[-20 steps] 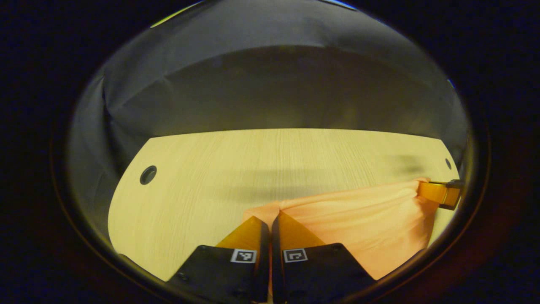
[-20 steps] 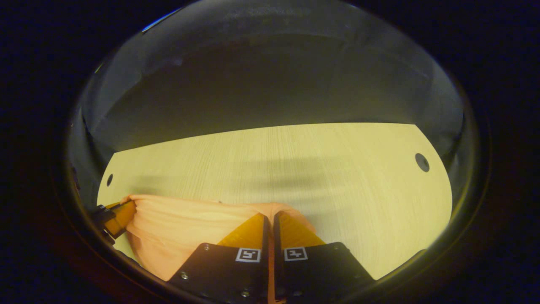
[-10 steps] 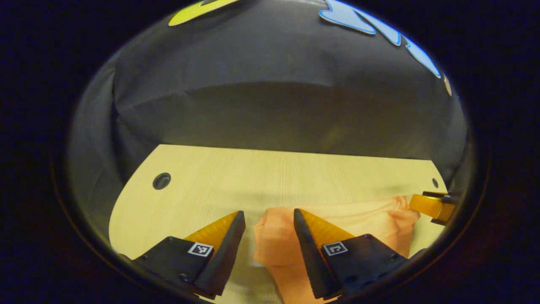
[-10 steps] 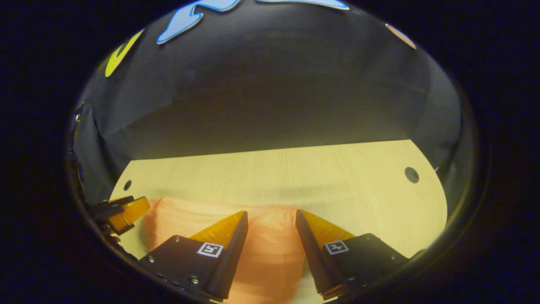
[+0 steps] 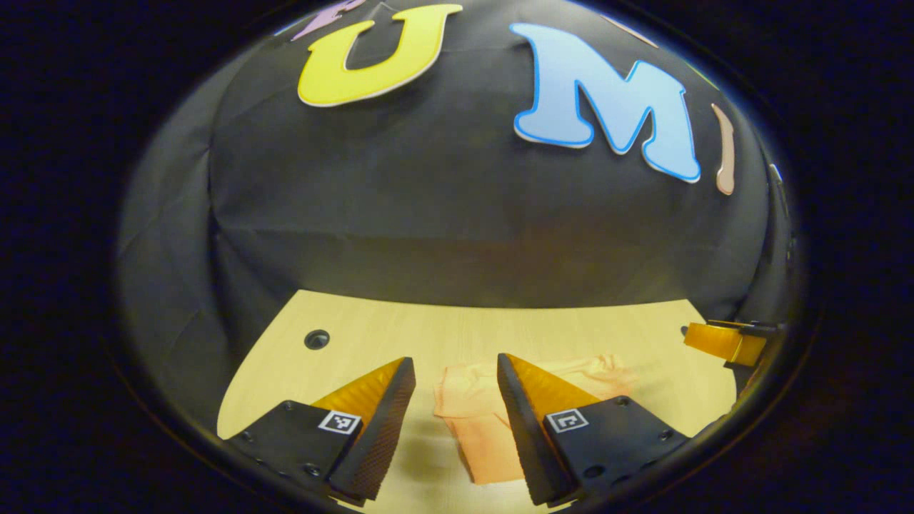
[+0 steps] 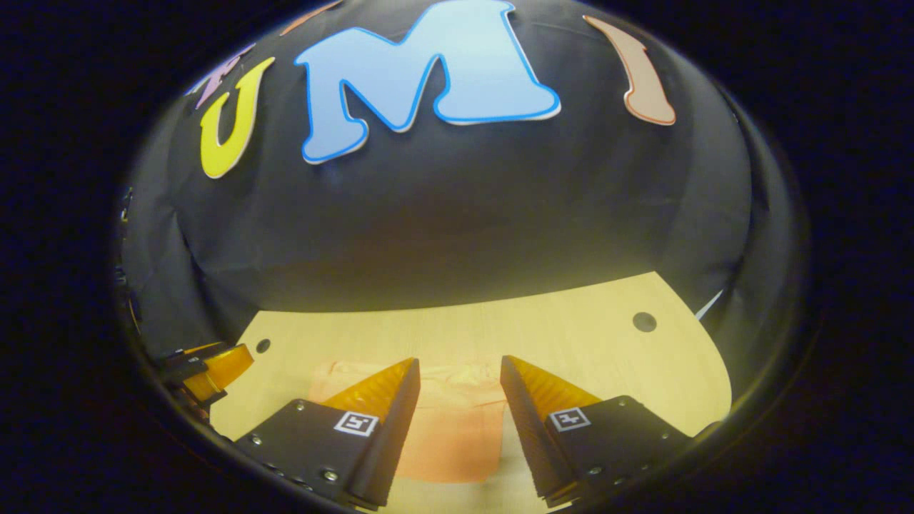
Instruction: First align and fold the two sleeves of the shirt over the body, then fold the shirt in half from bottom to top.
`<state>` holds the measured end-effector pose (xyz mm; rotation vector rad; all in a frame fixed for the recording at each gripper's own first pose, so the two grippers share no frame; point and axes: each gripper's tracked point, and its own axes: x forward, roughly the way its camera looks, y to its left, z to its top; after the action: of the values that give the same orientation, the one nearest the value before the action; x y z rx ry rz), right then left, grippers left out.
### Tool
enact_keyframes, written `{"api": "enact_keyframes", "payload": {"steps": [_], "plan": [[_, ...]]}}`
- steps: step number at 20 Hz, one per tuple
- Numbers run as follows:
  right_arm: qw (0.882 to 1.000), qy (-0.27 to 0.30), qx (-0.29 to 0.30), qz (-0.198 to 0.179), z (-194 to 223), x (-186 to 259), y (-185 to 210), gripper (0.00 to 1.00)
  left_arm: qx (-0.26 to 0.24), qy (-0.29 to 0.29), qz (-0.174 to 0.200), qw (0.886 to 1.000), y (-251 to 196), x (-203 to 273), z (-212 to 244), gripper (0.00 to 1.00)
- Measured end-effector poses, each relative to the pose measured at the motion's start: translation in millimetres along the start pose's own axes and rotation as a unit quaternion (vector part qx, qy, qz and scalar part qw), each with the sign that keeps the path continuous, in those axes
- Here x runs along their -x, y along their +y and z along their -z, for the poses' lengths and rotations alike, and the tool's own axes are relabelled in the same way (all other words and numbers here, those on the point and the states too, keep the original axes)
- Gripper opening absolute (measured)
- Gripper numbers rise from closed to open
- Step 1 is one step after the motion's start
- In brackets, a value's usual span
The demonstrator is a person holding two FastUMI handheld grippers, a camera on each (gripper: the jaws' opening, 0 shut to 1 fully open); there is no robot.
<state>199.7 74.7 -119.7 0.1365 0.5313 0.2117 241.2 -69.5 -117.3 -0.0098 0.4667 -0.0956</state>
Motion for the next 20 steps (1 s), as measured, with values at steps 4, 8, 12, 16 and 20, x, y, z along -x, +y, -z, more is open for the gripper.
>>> {"api": "enact_keyframes", "payload": {"steps": [4, 8, 12, 16, 20], "plan": [[0.999, -0.040, 0.007, -0.008, -16.1, 56.3, 10.5, 0.72, -0.005, -0.040, 0.011, 0.999, -0.9, 72.5, -20.5, 0.75], [0.996, -0.083, 0.012, -0.015, -21.0, 113.1, 24.4, 0.72, -0.024, -0.075, 0.017, 0.997, -8.7, 139.2, -30.2, 0.75], [0.993, -0.112, 0.030, -0.021, -12.1, 166.2, 35.4, 0.72, -0.048, -0.112, 0.017, 0.992, -17.0, 204.3, -19.8, 0.79], [0.991, -0.127, 0.038, -0.027, 4.5, 205.2, 47.3, 0.72, -0.043, -0.130, 0.020, 0.990, -17.5, 251.2, -1.0, 0.79], [0.991, -0.127, 0.031, -0.033, 23.0, 227.9, 51.9, 0.72, -0.054, -0.125, 0.021, 0.990, -21.0, 272.3, 24.1, 0.75]]}}
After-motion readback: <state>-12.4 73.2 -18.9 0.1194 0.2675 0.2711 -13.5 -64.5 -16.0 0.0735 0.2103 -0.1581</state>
